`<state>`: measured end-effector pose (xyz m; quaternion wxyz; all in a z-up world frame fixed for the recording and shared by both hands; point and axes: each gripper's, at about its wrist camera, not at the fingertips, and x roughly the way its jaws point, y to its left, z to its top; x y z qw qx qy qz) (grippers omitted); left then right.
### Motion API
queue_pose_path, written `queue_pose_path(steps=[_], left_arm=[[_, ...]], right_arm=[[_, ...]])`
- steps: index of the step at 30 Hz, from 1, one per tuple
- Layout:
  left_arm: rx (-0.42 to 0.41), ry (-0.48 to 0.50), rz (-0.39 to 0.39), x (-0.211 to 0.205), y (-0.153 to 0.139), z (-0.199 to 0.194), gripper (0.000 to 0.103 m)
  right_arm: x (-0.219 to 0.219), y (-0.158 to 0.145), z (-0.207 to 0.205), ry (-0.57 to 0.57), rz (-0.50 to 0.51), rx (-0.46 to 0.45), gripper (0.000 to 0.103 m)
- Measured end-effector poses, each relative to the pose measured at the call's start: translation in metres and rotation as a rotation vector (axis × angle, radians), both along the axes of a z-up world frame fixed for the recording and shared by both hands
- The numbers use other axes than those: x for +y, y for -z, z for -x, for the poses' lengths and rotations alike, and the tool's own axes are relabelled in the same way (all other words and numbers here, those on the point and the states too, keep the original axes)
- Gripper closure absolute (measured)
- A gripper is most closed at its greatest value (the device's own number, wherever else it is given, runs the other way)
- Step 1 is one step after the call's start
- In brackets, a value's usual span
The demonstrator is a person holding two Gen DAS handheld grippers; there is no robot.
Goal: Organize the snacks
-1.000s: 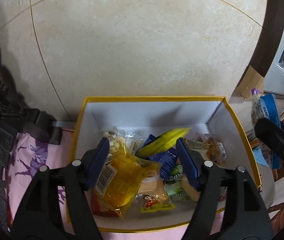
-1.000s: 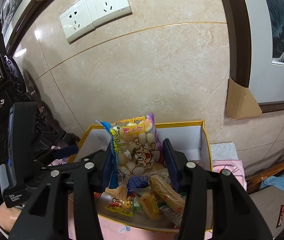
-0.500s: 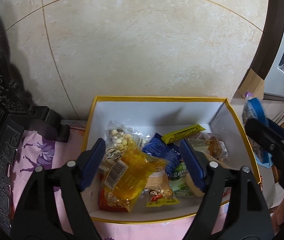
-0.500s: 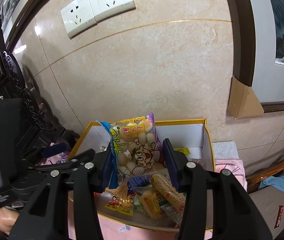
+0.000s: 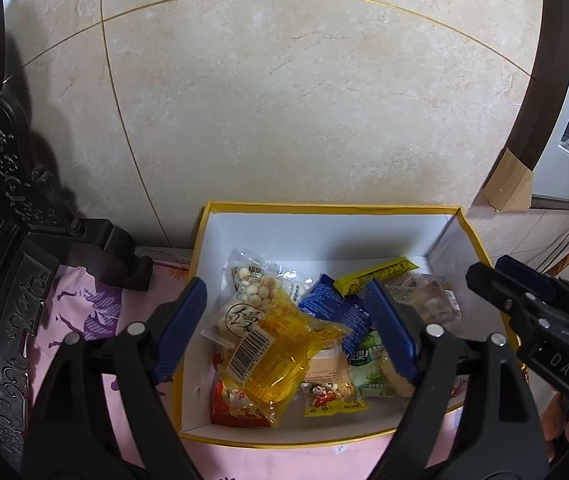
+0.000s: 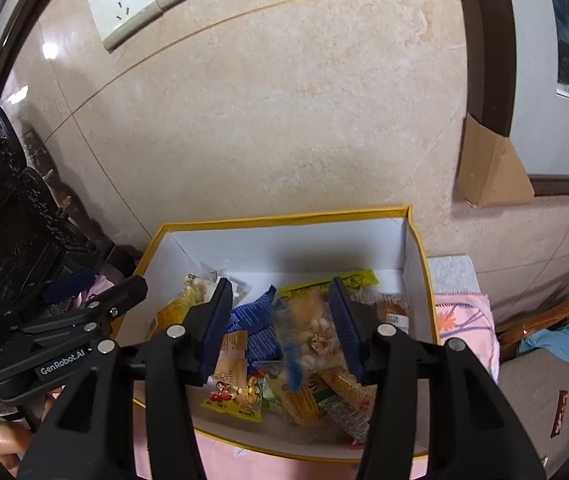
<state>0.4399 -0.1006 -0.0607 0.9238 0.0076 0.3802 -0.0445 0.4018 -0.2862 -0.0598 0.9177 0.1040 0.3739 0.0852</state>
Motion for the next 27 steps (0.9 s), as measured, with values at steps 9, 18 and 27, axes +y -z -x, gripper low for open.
queue_pose_path(steps=[9,18,27], left_arm=[[-0.004,-0.011,-0.034,-0.005,-0.005,0.003,0.005],[-0.001,-0.041,-0.055,-0.002,-0.008,0.004,0.002],[-0.006,-0.043,-0.055,-0.001,-0.011,0.006,0.002]], right_arm=[[-0.001,-0.002,0.006,0.038,0.022,0.046,0.032],[-0.001,-0.009,0.016,0.045,0.032,0.023,0.001],[-0.003,-0.017,0.023,0.054,0.052,0.001,0.001]])
